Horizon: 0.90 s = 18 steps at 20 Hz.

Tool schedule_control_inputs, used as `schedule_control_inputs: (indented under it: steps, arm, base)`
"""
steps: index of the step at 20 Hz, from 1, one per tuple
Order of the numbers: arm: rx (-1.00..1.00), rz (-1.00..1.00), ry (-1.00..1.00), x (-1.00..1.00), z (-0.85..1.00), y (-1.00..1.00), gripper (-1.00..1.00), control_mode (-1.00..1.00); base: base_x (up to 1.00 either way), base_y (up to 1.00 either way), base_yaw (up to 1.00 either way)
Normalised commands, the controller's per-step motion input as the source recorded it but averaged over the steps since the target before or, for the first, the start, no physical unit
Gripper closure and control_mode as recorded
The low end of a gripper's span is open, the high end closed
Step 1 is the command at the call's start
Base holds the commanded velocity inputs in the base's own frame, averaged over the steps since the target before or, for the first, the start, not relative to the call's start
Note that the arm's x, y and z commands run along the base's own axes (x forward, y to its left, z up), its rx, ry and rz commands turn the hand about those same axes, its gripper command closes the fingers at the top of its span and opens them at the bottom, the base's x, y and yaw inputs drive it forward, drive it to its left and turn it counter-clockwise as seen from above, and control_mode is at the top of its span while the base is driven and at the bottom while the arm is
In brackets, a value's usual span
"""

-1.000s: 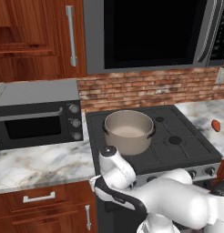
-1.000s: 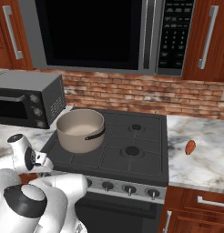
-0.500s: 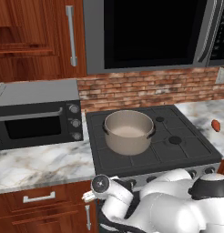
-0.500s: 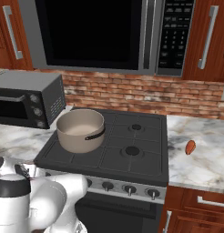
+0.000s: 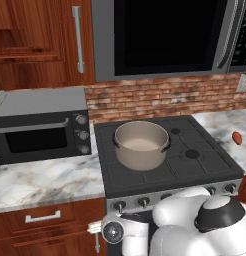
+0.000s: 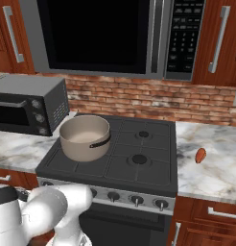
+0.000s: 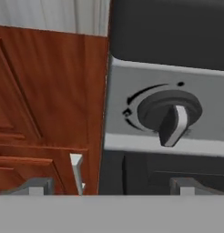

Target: Turn on the burner for the pot on the stove. Wait thirty seconds for the pot to heat up. Then add the sweet potato to the pot.

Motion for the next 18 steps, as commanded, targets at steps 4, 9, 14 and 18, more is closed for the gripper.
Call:
schedule_control_inputs:
  steps: [4, 9, 14, 18]
  arm:
    - [0.1, 0.0, -0.26, 0.18, -0.01, -0.44, -1.0, -1.0]
    - [0.01, 0.0, -0.39, -0.01, 0.0, -0.38, -1.0, -1.0]
    - [0.0, 0.0, -0.32, -0.15, 0.01, -0.28, -1.0, -1.0]
    - [0.0, -0.01, -0.24, 0.0, 0.02, -0.34, -1.0, -1.0]
  base:
    - [0.0, 0.0, 0.0]
    - [0.0, 0.0, 0.0]
    - [0.0, 0.0, 0.0]
    - [0.0, 0.0, 0.0]
